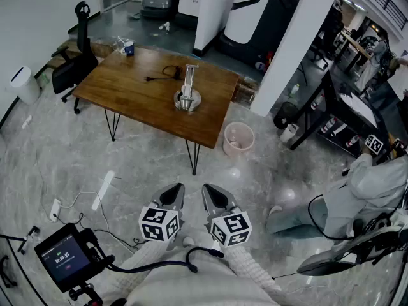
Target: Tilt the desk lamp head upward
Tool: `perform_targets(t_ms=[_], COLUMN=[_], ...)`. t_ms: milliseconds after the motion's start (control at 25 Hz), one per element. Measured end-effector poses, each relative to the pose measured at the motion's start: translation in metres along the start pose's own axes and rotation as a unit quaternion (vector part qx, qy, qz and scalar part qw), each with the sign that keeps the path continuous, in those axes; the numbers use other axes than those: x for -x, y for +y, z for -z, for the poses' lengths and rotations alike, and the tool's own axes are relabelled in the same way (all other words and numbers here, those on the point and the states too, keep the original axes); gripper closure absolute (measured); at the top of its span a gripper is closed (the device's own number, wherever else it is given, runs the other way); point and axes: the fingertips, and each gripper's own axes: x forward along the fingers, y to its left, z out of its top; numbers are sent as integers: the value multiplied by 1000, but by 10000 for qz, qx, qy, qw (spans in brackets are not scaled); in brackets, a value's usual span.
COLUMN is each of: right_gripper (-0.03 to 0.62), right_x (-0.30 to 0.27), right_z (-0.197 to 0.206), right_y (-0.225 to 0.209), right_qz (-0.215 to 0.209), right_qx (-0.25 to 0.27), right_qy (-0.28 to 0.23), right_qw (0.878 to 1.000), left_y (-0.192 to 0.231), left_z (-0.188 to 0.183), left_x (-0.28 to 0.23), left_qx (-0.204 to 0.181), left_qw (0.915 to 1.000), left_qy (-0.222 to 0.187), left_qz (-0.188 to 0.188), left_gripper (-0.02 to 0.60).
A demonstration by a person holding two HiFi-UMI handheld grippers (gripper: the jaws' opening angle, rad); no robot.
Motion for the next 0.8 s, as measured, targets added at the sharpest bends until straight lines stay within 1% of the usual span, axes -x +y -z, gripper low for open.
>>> perform_targets(t_ms=[240, 320, 480, 560, 680, 800], right_gripper=[600, 599, 599, 600, 600, 599], right_x=[-6, -19, -68, -92, -128, -165], right_z=[2, 1, -8, -18, -34, -50], right_y=[-2, -13, -52, -64, -79, -92], right_qz=[-87, -66, 26, 55, 108, 133], right_qx=[-9, -20, -50, -22, -25, -2], right_qy=[102, 73, -16, -44, -67, -77], right_qw=[9999, 9999, 10000, 10000, 9999, 9999], left_y=[2, 11, 39, 53, 73, 93], left_z=[-2, -8, -28, -42, -68, -94], left_x=[-5, -20, -69, -89, -118, -146], left_qx=[135, 133, -23, -102, -337, -378], left_qw=[9999, 9999, 9999, 9998, 9994, 9991], left_qy=[-6, -64, -138, -142, -101, -90], left_qz=[6, -2, -25, 15, 76, 170], left_gripper=[574, 574, 574, 574, 574, 574])
